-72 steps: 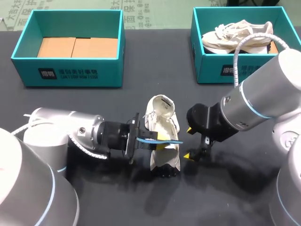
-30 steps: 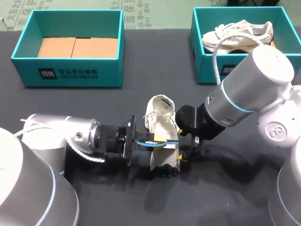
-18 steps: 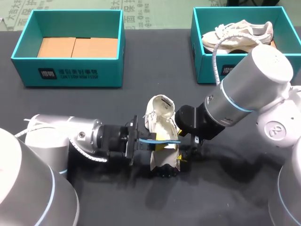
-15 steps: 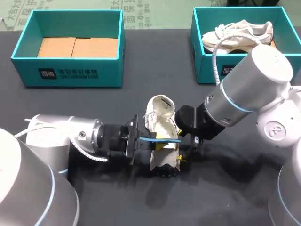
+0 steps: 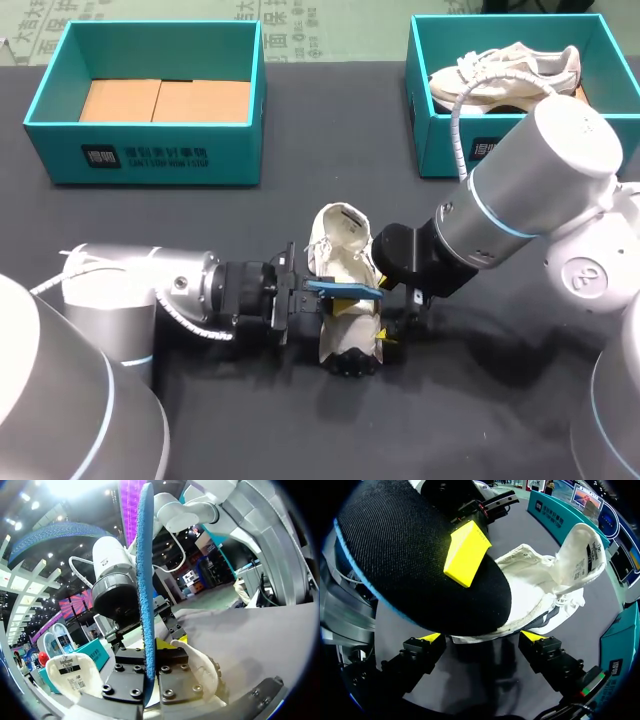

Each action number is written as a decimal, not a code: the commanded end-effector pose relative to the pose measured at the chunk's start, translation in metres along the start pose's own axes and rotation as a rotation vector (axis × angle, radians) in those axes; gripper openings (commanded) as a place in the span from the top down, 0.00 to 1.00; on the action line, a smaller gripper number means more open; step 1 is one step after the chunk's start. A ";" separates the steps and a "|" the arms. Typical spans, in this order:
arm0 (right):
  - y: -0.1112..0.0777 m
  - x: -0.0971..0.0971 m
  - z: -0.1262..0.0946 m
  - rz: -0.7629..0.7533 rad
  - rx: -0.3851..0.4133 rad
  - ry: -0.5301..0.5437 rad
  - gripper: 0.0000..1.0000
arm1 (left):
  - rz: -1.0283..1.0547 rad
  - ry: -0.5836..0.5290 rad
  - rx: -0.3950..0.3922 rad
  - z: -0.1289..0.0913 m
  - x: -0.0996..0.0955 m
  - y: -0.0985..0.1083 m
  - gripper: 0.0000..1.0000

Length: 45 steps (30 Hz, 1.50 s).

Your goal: Take the shoe out of the shoebox, open the shoe tongue, remove and reinsert the insole, then place the shoe into the shoebox

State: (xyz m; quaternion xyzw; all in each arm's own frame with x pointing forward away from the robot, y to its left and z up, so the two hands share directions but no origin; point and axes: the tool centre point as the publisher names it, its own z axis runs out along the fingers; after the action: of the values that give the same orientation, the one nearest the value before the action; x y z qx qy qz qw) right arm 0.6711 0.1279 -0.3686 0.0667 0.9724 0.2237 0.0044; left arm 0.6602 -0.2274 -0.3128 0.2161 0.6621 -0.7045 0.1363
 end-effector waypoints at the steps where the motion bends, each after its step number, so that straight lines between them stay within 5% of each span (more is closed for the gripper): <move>1: 0.000 0.001 0.001 0.000 0.000 -0.002 0.00 | 0.001 -0.008 -0.022 0.005 0.000 0.007 1.00; 28: 0.000 0.001 0.001 0.000 0.000 -0.002 0.00 | -0.046 -0.023 -0.168 -0.005 -0.010 0.056 1.00; 35: 0.000 0.001 0.001 0.000 0.000 -0.002 0.00 | -0.055 -0.023 -0.160 -0.004 -0.010 0.055 1.00; 36: 0.000 0.001 0.001 0.000 0.000 -0.002 0.00 | -0.055 -0.022 -0.153 -0.004 -0.010 0.054 0.99; 38: 0.000 0.001 0.001 0.000 0.000 -0.002 0.00 | -0.055 -0.022 -0.147 -0.003 -0.010 0.051 0.81; 45: 0.000 0.001 0.001 0.000 0.000 -0.002 0.00 | -0.034 -0.023 -0.127 -0.002 -0.011 0.041 0.71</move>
State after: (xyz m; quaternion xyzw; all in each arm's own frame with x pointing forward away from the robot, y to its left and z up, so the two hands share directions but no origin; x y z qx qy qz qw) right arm 0.6712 0.1279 -0.3686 0.0667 0.9724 0.2236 0.0044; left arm 0.6928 -0.2299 -0.3418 0.1875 0.7073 -0.6661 0.1444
